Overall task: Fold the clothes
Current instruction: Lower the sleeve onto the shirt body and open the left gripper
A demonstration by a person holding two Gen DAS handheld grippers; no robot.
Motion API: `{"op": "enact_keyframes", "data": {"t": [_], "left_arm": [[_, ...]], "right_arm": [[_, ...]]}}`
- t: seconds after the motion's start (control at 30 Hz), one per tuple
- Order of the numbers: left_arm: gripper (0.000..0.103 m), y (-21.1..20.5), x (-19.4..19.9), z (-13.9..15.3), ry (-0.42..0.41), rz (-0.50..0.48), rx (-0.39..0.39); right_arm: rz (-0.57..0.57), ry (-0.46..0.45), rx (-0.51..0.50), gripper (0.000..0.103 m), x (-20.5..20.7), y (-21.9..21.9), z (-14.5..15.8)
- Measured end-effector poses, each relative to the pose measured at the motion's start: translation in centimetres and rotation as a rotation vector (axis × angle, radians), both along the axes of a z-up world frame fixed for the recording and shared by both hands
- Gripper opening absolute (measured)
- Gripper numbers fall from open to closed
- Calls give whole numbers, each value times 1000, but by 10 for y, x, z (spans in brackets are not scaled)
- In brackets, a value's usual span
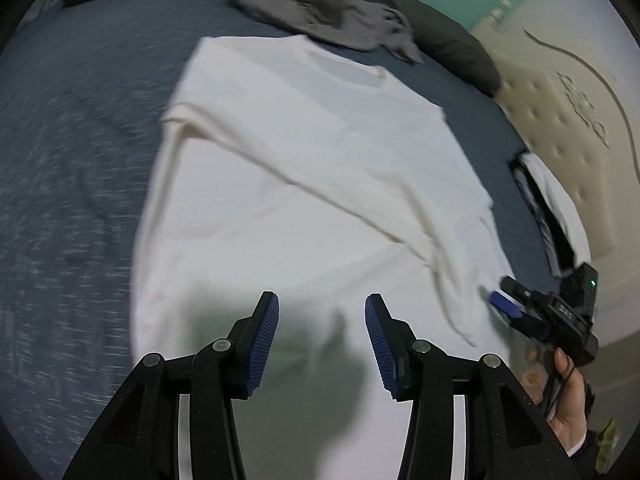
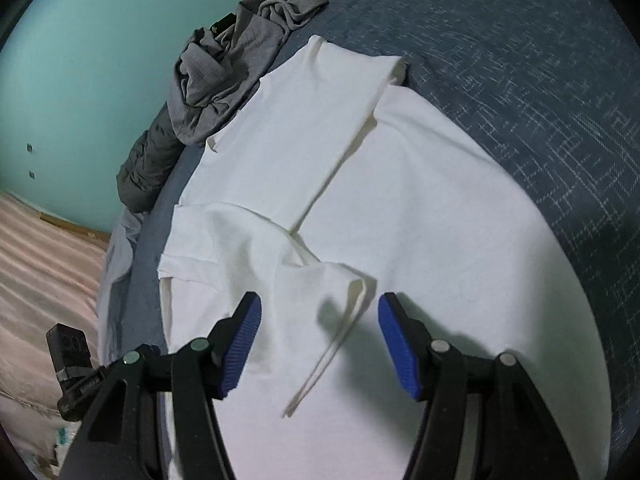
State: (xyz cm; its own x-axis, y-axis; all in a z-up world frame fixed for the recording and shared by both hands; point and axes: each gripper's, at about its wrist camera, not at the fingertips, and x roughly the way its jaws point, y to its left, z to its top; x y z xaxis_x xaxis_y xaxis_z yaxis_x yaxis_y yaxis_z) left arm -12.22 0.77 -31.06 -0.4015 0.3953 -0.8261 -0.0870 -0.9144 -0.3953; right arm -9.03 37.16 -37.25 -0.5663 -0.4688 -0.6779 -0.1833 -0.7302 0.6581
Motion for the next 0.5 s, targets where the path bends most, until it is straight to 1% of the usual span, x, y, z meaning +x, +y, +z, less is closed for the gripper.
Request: {"op": "enact_keyframes", "data": {"t": [0.07, 0.2, 0.27, 0.3, 0.37, 0.4, 0.43, 0.47, 0.5], "left_arm": [[49, -11, -3, -2, 2, 19, -25], [49, -28, -12, -5, 14, 42, -93], [49, -35, -19, -6, 20, 53, -129], [49, -37, -23, -6, 23, 57, -151], [49, -40, -29, -7, 29, 63, -184], [49, -42, -33, -8, 30, 64, -192], [49, -44, -37, -8, 31, 67, -201], [49, -46, -41, -9, 32, 69, -209], [49, -46, -46, -9, 34, 71, -221]], "right_arm": [[-10, 4, 15, 62, -1, 0, -1], [-18, 13, 4, 61, -3, 2, -5], [-19, 17, 1, 50, -4, 3, -6], [-19, 19, -1, 42, -5, 3, -7], [-19, 23, -4, 38, -6, 4, -8], [-19, 25, -6, 22, -7, 4, -8], [-19, 27, -7, 10, -7, 4, -9], [-19, 29, -9, 9, -8, 4, -9], [-19, 31, -11, 6, -9, 5, -10]]}}
